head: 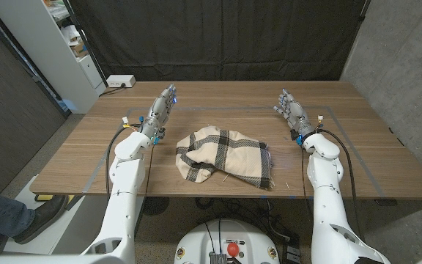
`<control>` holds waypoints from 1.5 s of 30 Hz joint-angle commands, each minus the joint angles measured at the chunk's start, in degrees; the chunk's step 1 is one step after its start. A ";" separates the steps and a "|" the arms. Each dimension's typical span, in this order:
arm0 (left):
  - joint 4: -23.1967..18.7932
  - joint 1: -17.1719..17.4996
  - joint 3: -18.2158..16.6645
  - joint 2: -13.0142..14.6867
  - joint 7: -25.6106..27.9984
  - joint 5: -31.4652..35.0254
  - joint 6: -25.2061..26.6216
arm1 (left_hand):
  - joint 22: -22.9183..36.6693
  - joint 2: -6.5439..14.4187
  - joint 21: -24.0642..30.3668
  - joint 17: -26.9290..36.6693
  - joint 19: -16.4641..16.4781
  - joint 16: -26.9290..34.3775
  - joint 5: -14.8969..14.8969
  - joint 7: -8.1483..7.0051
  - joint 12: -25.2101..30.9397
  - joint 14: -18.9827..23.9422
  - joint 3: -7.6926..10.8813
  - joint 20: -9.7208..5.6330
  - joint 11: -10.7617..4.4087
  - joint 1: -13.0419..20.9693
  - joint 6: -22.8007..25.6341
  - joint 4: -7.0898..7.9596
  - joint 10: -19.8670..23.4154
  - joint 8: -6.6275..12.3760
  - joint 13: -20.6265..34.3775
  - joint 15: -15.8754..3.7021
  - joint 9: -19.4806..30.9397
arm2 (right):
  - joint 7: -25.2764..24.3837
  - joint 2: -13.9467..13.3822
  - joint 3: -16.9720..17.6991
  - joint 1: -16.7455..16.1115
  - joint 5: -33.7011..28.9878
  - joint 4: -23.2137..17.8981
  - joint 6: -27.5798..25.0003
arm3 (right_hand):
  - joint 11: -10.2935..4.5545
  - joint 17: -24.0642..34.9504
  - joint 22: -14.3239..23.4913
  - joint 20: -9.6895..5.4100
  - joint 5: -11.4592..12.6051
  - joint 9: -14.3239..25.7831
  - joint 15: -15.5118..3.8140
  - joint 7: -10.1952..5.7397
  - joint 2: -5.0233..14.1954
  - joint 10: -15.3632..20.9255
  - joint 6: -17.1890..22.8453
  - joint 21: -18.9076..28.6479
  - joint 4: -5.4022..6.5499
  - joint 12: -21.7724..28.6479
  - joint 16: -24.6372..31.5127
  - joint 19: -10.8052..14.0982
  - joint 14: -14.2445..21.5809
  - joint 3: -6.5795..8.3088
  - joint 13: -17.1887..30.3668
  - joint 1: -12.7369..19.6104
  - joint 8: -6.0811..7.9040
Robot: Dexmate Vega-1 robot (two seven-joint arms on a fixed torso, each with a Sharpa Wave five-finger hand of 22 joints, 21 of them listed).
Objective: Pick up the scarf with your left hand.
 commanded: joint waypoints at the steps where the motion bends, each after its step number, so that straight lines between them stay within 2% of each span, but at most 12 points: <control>1: -1.44 0.87 -0.82 -1.17 -1.48 1.49 -1.49 | 0.20 0.03 0.14 0.33 -1.34 0.35 0.12 0.33 0.14 -0.35 0.22 0.60 0.13 0.54 0.14 -0.29 0.16 0.14 0.12 0.30 0.21 | 0.78 0.62 0.98 0.16 -0.63 0.00 0.14 | 0.36 0.10 0.14 0.16 0.19 0.32 0.42 0.14 0.26 0.16 0.32 -0.34 -0.24 0.26 0.40 0.52 -0.18 0.24 0.20 0.38 0.23; 10: -2.83 1.63 0.21 -0.90 0.03 5.30 -3.52 | 0.20 0.14 0.08 0.33 -1.45 0.33 0.07 0.33 0.11 -0.31 0.27 0.70 0.01 0.74 0.23 -0.42 0.19 0.14 0.12 0.25 0.21 | 0.98 0.64 1.28 0.63 -0.59 0.73 0.57 | 0.41 0.03 0.14 0.15 0.18 0.32 0.39 0.15 0.29 0.13 0.36 -0.53 -0.27 0.25 0.41 0.59 -0.15 0.21 0.20 0.35 0.23; 12: -2.37 1.38 -0.06 -0.99 -1.75 3.47 -3.42 | 0.21 0.16 0.06 0.33 -1.50 0.34 0.06 0.33 0.10 -0.26 0.28 0.76 -0.02 0.79 0.25 -0.44 0.18 0.14 0.12 0.24 0.22 | 1.03 0.66 1.34 0.71 -0.56 0.88 0.60 | 0.39 0.01 0.14 0.18 0.18 0.32 0.37 0.15 0.30 0.13 0.38 -0.59 -0.27 0.25 0.41 0.60 -0.16 0.20 0.20 0.35 0.24; 15: -3.31 1.90 0.27 -0.82 -0.48 5.41 -4.45 | 0.21 0.20 0.04 0.33 -1.55 0.32 0.04 0.32 0.07 -0.27 0.30 0.80 -0.01 0.87 0.28 -0.50 0.14 0.14 0.12 0.27 0.22 | 1.06 0.65 1.38 0.79 -0.61 1.04 0.75 | 0.35 -0.01 0.14 0.20 0.17 0.32 0.38 0.16 0.32 0.14 0.37 -0.65 -0.28 0.25 0.42 0.62 -0.14 0.19 0.20 0.34 0.23; 30: -3.42 1.96 0.17 -0.72 -3.05 3.67 -6.23 | 0.21 0.35 0.03 0.33 -1.54 0.44 -0.08 0.30 0.20 0.24 0.37 0.99 -0.11 1.28 0.81 -0.78 0.71 0.25 0.12 0.21 0.22 | 0.57 0.57 1.66 1.21 -1.01 1.23 0.59 | 0.37 -0.19 0.16 0.29 0.14 0.31 0.31 0.04 0.38 -0.01 0.44 -1.59 -0.34 0.19 0.37 -0.29 -0.30 0.07 0.20 0.25 0.23; 38: -2.83 1.87 0.23 -0.78 -3.57 3.35 -7.02 | 0.21 0.40 0.05 0.33 -1.47 0.47 -0.14 0.26 0.25 0.42 0.38 0.96 0.01 1.42 0.99 -0.88 0.93 0.28 0.12 0.15 0.23 | 0.58 0.81 1.58 1.08 -1.10 -0.72 -0.68 | 0.66 -0.26 0.16 0.30 0.13 0.31 0.62 0.48 0.44 -0.05 0.67 -1.85 -0.34 0.19 0.40 -0.18 -0.29 0.00 0.21 0.15 0.30; 45: -2.80 1.87 0.16 -0.79 -4.25 2.71 -7.85 | 0.21 0.44 0.06 0.33 -1.44 0.47 -0.18 0.25 0.24 0.53 0.40 0.99 -0.02 1.53 1.07 -0.96 1.00 0.27 0.12 0.14 0.23 | 0.46 1.02 1.59 1.21 -1.00 -0.88 -0.94 | 0.72 -0.29 0.17 0.36 0.12 0.31 0.64 0.44 0.48 -0.02 0.89 -2.02 -0.34 0.21 0.41 -0.12 -0.29 -0.04 0.22 0.09 0.36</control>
